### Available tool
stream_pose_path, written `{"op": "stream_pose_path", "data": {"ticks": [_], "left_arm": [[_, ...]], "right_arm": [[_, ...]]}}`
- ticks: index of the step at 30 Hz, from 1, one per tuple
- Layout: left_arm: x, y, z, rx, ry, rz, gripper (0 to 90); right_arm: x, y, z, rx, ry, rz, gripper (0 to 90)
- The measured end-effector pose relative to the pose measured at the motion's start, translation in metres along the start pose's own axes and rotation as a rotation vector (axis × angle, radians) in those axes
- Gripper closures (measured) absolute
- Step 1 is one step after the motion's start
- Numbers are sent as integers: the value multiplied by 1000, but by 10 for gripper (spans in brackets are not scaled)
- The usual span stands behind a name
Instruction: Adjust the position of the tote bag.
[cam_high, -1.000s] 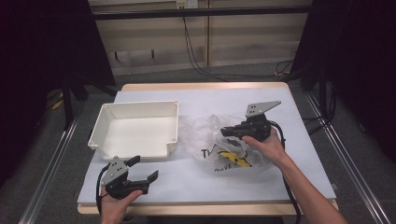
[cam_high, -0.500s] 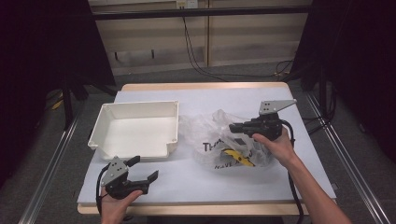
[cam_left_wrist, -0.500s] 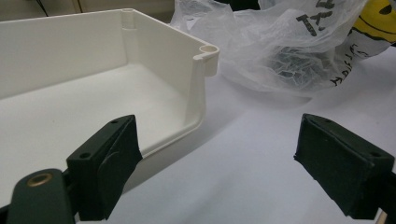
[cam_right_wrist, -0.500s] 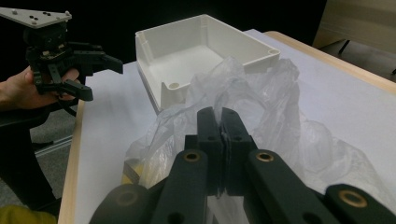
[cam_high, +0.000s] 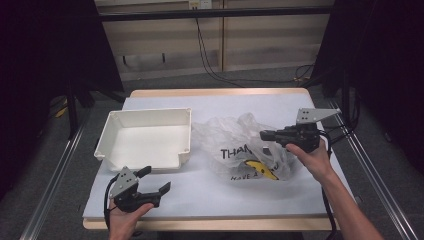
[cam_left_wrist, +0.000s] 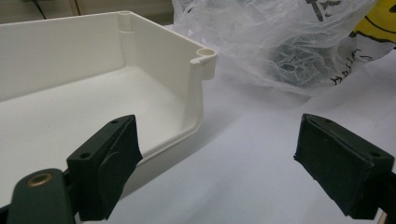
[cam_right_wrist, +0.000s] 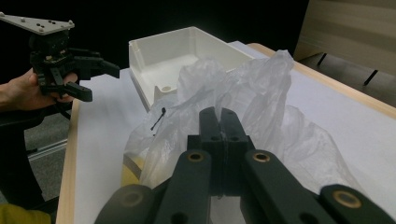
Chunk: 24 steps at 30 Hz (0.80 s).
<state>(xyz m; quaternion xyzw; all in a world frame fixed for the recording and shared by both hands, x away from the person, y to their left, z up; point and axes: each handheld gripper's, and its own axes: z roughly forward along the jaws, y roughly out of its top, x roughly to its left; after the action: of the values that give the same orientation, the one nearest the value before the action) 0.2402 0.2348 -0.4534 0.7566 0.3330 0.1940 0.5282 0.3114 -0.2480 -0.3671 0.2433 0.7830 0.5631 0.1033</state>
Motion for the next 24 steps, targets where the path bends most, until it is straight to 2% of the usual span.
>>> {"op": "stream_pose_path", "data": {"ticks": [3,5,8,9,11,15,16,20,21,22,24], "left_arm": [[-1,3,2,-9,-19,-2,125],[-3,7,3,-36,-39,-14,127],[-5,12,5,-35,-38,5,142],[-7,19,10,-41,-54,24,156],[-9,26,13,-45,-70,35,171],[-13,38,20,-63,-103,55,244],[-14,46,26,-80,-134,62,254],[-16,59,36,-98,-150,76,339],[-16,67,42,-111,-170,85,363],[-17,72,45,-116,-158,91,373],[-17,80,51,-130,-178,102,406]], "right_arm": [[1,-1,-8,-11,-14,-5,900],[2,-1,-12,-20,-19,-10,900],[4,-2,-17,-32,-28,-13,900],[5,-3,-22,-49,-28,-15,900],[6,-5,-27,-59,-31,-12,900],[8,-8,-33,-67,-37,-10,900],[8,-10,-35,-72,-37,-3,900],[10,-13,-36,-68,-31,1,900],[12,-15,-37,-62,-31,-1,900],[13,-15,-37,-58,-33,-3,900],[14,-17,-38,-52,-32,-6,900]]}}
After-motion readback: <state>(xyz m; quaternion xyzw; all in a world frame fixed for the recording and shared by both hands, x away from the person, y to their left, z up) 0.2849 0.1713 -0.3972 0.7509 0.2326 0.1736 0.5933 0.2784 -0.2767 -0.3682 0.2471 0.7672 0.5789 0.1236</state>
